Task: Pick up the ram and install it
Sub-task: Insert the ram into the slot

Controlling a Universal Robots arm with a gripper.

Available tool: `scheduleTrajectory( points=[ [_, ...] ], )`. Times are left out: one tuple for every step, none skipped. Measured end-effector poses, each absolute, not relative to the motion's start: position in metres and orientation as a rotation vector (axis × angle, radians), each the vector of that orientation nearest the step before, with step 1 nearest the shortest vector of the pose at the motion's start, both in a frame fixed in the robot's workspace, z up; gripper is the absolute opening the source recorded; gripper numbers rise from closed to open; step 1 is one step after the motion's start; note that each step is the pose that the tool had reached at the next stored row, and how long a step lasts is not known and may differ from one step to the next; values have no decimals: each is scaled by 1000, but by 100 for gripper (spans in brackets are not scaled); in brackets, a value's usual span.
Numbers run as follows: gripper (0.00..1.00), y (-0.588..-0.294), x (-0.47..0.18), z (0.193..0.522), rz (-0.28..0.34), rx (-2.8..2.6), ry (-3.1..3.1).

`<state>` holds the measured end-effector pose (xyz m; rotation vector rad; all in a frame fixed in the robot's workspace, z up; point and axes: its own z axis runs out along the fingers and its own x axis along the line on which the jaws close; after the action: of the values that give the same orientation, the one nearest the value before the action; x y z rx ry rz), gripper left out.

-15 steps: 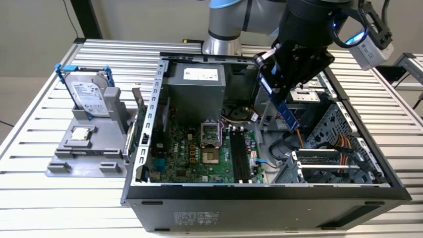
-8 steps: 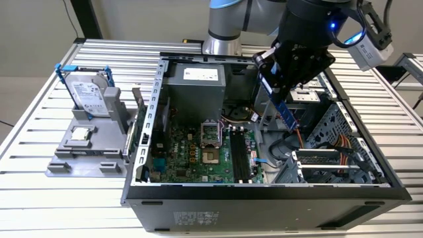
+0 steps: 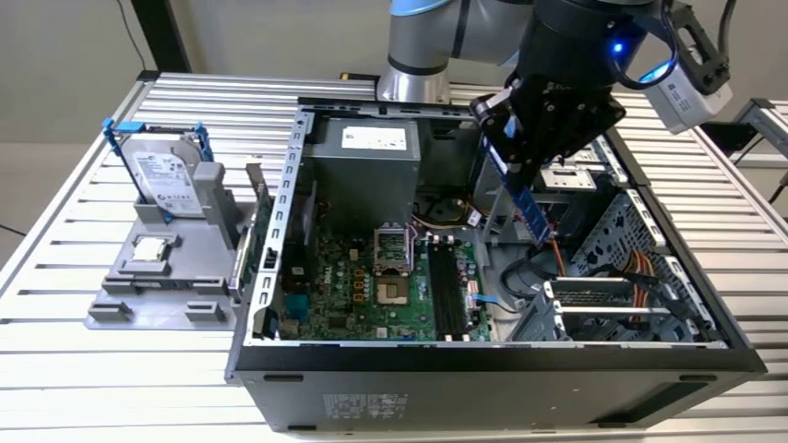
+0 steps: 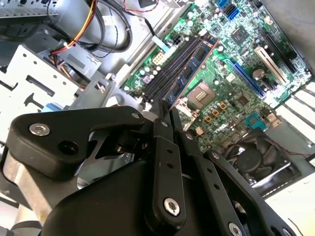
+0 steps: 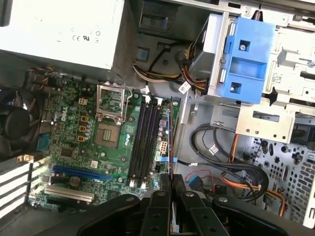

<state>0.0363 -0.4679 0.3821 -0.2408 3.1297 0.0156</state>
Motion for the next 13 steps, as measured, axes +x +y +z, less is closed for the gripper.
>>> scheduleTrajectory(
  points=[
    [0,-468,36,382,16,-234,3130],
    [0,-468,36,382,16,-228,3131],
    [0,-468,36,382,16,-222,3131],
    [0,-468,36,382,16,-216,3131],
    [0,-468,36,382,16,-210,3132],
    [0,-468,36,382,16,-205,3132],
    [0,-468,36,382,15,-200,3132],
    [0,-468,36,382,16,-196,3133],
    [0,-468,36,382,16,-191,3133],
    [0,-468,36,382,16,-186,3133],
    [0,-468,36,382,16,-182,3133],
    [0,-468,36,382,16,-178,3134],
    [0,-468,36,382,16,-175,3134]
  ],
)
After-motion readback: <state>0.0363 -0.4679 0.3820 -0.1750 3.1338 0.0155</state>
